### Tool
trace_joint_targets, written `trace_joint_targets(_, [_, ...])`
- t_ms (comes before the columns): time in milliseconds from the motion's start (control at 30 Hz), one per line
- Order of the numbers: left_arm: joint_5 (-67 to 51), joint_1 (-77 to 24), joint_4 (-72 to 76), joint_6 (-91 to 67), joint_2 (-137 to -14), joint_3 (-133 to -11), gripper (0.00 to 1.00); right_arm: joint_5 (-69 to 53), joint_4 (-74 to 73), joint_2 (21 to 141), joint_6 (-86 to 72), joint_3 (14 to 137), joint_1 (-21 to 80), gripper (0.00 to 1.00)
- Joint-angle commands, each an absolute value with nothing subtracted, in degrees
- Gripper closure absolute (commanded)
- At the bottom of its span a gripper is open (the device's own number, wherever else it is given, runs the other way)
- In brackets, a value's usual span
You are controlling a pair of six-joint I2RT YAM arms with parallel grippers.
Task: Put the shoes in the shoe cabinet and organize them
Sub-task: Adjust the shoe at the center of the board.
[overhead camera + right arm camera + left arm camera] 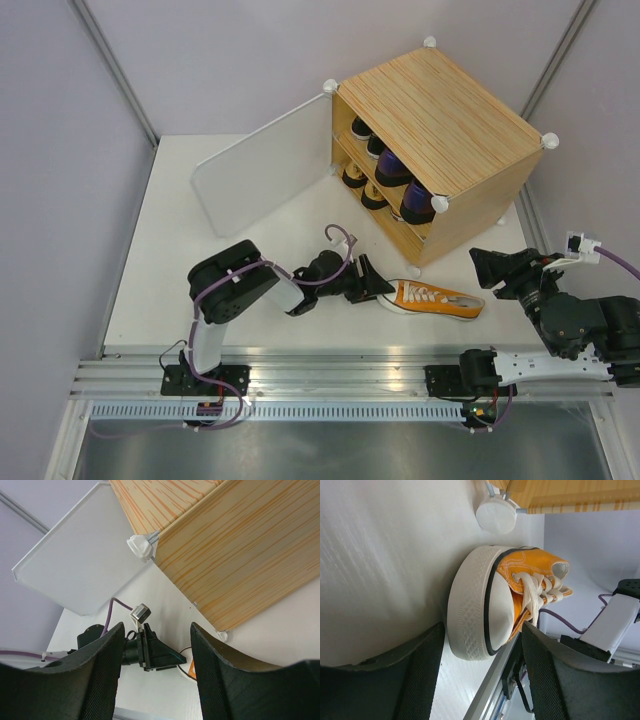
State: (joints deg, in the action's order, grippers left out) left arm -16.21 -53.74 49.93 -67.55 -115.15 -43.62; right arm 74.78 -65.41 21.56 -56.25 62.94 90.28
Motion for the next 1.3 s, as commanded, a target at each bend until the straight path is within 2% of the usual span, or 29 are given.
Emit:
trace_joint_targets(0, [-17.7, -54.5, 47.5, -68.1, -115.5, -40.2, 0.31, 74.9, -66.4, 21.8, -57.5, 63.5, 90.9, 0.41])
trace_joint_targets(67, [-17.8, -54.6, 47.5, -68.1, -115.5, -40.2, 0.31, 75.0, -66.3, 21.9, -57.7, 63.5, 90.9, 0.41])
trace_joint_targets(167, [-17.4, -54.6, 48.2, -67.9, -115.8, -40.7, 0.38, 75.1, -66.4, 22.0, -57.7, 63.6, 90.9, 0.41])
trace_joint_targets(267, [-17.7, -54.1, 48.3, -67.4, -116.3, -41.9, 0.51, 74.6, -66.4, 21.9, -57.7, 63.8, 90.9, 0.41])
trace_joint_targets(300, [-17.8, -53.9, 48.7, -67.2, -116.4, -42.3, 0.59, 74.5, -66.4, 21.9, -57.6, 63.9, 90.9, 0.41])
trace_joint_targets(400, [-19.9, -52.1, 53.2, -67.6, -116.1, -40.9, 0.74, 74.4, -66.4, 21.7, -57.7, 63.8, 90.9, 0.41])
trace_joint_targets(500, [-22.7, -49.1, 55.4, -66.6, -113.3, -37.5, 0.83, 74.7, -66.5, 21.6, -57.7, 63.8, 90.9, 0.41])
trace_joint_targets(600, [-25.3, -45.8, 51.0, -61.8, -107.5, -35.3, 0.88, 75.3, -66.4, 22.3, -57.6, 63.9, 90.9, 0.41])
trace_joint_targets(767, [-30.1, -40.7, 28.3, -47.6, -98.8, -38.9, 0.89, 75.2, -66.2, 23.8, -57.0, 64.8, 90.9, 0.41])
trace_joint_targets(867, [-31.0, -38.3, 14.7, -36.7, -94.7, -44.8, 0.86, 75.2, -65.8, 23.6, -56.6, 64.7, 90.9, 0.41])
trace_joint_targets(967, [-32.5, -36.5, 5.1, -26.7, -93.2, -50.9, 0.85, 75.1, -65.0, 23.4, -56.1, 64.5, 90.8, 0.41])
trace_joint_targets(1000, [-32.3, -36.3, -3.3, -21.4, -93.5, -53.0, 0.86, 75.0, -65.0, 23.5, -55.6, 64.4, 90.9, 0.41])
trace_joint_targets(1100, [-29.6, -36.0, -13.3, -13.0, -94.4, -58.7, 0.89, 74.8, -64.9, 23.2, -55.0, 64.7, 90.9, 0.41])
trace_joint_targets(1167, [-27.9, -34.9, -16.0, -10.2, -94.3, -60.8, 0.94, 74.8, -64.9, 22.9, -54.8, 64.6, 90.9, 0.41])
trace_joint_targets(1267, [-27.6, -31.6, -19.8, -7.7, -94.1, -62.7, 0.97, 74.6, -64.8, 22.2, -54.5, 64.4, 90.9, 0.41])
